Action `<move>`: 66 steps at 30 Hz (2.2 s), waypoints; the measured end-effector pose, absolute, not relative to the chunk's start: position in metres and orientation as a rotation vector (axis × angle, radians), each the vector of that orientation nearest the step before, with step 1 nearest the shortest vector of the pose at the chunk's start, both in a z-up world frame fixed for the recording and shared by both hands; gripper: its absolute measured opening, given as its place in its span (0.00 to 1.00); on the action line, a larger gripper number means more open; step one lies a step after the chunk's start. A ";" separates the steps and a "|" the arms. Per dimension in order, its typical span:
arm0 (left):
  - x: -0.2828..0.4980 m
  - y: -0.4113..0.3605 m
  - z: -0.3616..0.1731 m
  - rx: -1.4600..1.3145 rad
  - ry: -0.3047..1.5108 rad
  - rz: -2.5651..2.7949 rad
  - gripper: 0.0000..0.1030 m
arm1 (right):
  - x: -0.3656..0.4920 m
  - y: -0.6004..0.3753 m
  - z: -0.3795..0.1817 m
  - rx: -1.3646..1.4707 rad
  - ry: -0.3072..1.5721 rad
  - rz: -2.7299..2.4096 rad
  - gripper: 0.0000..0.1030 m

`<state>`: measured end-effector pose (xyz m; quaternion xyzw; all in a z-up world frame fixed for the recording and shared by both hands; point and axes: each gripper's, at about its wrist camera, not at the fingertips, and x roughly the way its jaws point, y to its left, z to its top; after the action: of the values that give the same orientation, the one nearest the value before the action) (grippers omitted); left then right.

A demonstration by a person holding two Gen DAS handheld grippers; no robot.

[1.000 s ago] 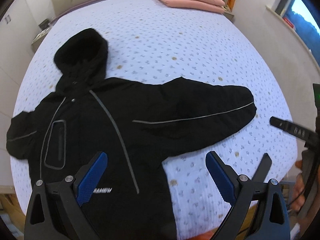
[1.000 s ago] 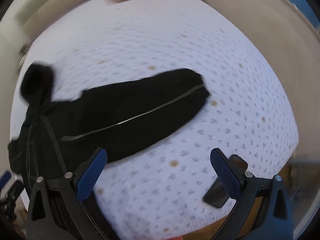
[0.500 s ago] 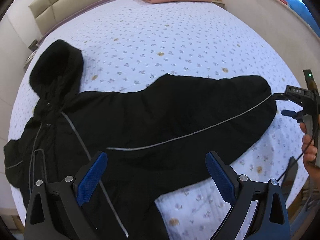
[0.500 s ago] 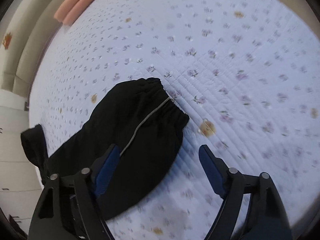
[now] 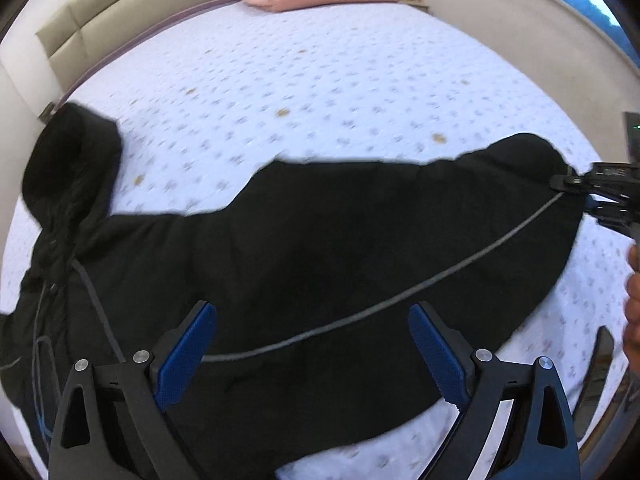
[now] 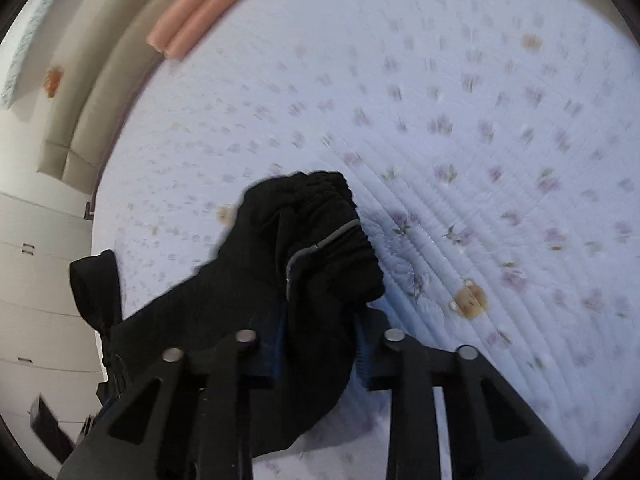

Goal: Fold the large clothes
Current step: 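Grasp the sleeve cuff with the right gripper and lift it, then fold the held sleeve across the jacket front with the right gripper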

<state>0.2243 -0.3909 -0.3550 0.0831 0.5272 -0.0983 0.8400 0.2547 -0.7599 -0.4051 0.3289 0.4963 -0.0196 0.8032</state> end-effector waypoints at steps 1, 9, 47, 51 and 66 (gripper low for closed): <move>0.227 -0.396 -0.355 0.170 1.103 -0.232 0.93 | 0.243 -0.758 -0.388 0.652 1.031 -0.066 0.28; 0.244 -0.421 -0.418 0.104 1.258 -0.331 0.77 | 0.231 -0.769 -0.451 0.652 1.196 -0.130 0.28; 0.109 -0.027 -0.317 -0.150 1.082 0.169 0.78 | 0.237 -0.248 -0.293 0.227 1.031 0.621 0.21; 0.098 0.021 -0.321 -0.161 1.084 0.222 0.78 | 0.233 -0.170 -0.315 0.148 1.088 0.654 0.21; 0.082 0.137 -0.345 -0.224 1.117 0.281 0.78 | 0.222 -0.030 -0.421 -0.086 1.352 0.570 0.56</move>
<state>0.0822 0.1366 -0.3450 -0.1057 0.5268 0.1327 0.8329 0.2224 -0.0303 -0.4214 -0.0392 0.6166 0.2601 0.7421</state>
